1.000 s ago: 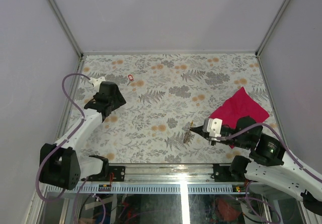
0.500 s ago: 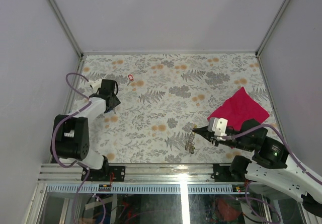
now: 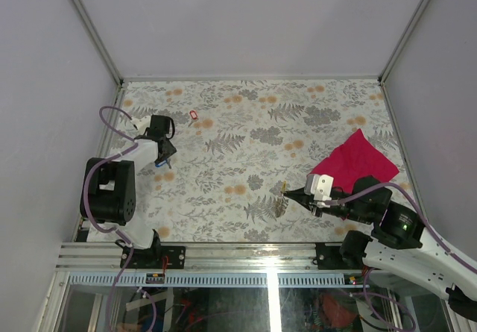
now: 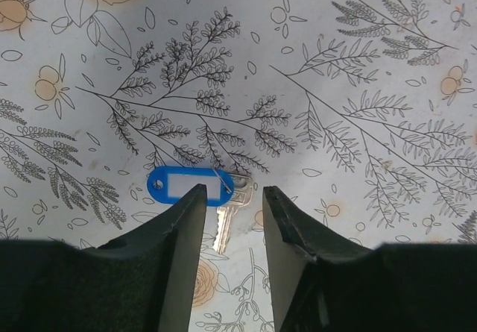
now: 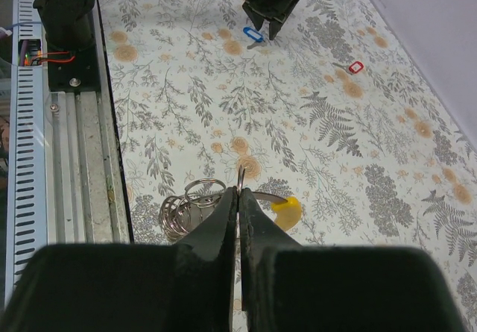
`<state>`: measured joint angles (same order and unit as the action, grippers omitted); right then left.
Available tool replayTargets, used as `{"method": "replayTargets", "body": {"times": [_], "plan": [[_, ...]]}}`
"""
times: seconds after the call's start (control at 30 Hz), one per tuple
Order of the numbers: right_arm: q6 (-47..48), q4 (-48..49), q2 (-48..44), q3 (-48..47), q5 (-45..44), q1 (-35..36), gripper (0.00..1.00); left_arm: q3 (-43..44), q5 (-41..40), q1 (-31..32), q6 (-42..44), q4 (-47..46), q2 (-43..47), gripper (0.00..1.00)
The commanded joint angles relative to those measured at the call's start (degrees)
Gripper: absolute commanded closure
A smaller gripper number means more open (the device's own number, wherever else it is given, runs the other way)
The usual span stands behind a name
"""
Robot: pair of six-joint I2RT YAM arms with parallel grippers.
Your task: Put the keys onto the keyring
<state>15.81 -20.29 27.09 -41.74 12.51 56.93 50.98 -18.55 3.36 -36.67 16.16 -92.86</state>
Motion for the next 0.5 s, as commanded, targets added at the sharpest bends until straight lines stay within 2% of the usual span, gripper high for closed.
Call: {"method": "replayTargets", "body": {"times": [0.0, 0.47], "plan": [[-0.79, 4.17, -0.02, 0.11, -0.73, -0.21, 1.00, 1.60, -1.68, -0.91, -0.27, -3.63, -1.19, 0.64], [0.46, 3.46, -0.07, 0.17, -0.30, -0.21, 1.00, 1.30, -0.93, -1.65, 0.01, -4.86, -3.54, 0.73]]}}
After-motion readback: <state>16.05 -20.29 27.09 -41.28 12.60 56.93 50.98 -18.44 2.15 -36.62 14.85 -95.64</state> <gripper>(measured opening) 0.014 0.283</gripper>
